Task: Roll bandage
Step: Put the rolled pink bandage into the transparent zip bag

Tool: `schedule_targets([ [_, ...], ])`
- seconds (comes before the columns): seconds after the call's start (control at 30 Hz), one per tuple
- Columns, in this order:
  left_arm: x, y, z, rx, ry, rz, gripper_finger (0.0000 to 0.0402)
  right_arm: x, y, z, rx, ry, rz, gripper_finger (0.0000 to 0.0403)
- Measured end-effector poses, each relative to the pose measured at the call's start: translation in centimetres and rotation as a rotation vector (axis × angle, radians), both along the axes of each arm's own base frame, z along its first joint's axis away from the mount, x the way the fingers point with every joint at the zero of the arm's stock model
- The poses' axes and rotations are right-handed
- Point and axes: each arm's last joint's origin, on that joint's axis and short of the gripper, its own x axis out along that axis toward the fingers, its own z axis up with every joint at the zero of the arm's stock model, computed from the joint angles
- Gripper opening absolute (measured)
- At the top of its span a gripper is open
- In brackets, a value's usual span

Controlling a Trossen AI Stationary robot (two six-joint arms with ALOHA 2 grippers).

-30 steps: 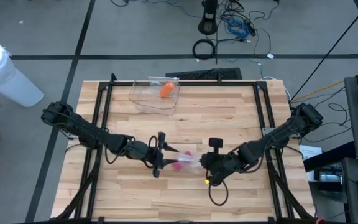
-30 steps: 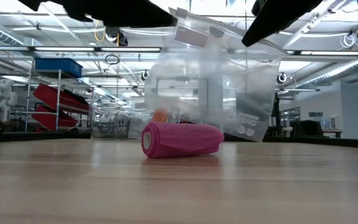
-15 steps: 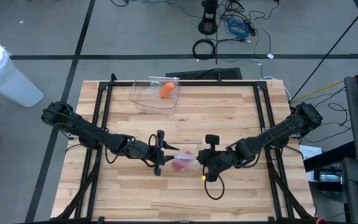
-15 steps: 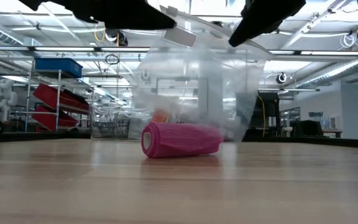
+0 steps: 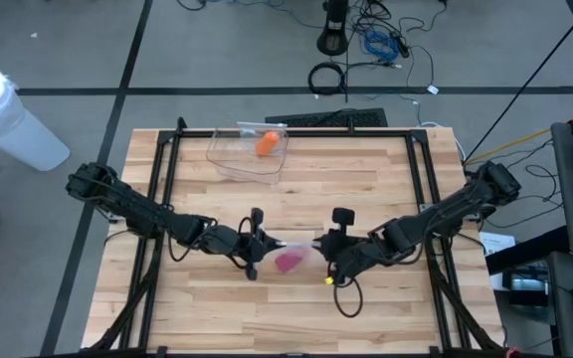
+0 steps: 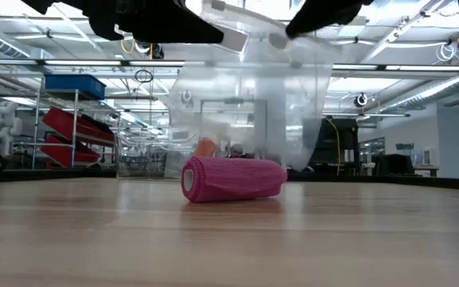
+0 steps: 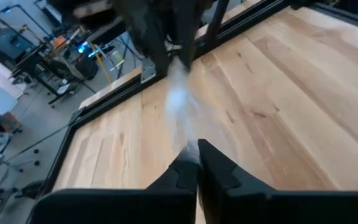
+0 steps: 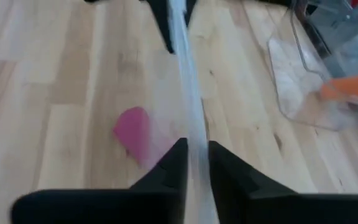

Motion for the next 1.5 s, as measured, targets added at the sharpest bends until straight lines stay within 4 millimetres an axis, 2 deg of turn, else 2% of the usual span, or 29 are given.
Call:
schedule_targets([
  [0.2, -0.1, 0.1, -0.3, 0.018, 0.032, 0.014, 0.0002, -1.3, 0.9, 1.7, 0.039, -0.058, 0.074, 0.0124],
  [0.33, -0.1, 0.1, -0.2, 0.011, 0.014, 0.014, 0.0002, -1.1, 0.6, 2.1, 0.045, -0.109, 0.01, 0.0138],
  [0.83, 0.0, 0.1, -0.2, 0.009, 0.015, 0.017, 0.0, 0.9, 0.2, -0.7, 0.01, -0.017, -0.002, 0.0115],
  [1.23, -0.1, 0.1, -0.2, 0.005, 0.02, 0.008, 0.0, 0.8, -0.3, -0.8, -0.02, 0.007, -0.035, 0.0074],
  [1.5, 0.0, 0.0, -0.2, -0.048, 0.023, -0.07, 0.0, 0.9, -0.8, -0.8, -0.033, 0.015, -0.039, 0.0059],
])
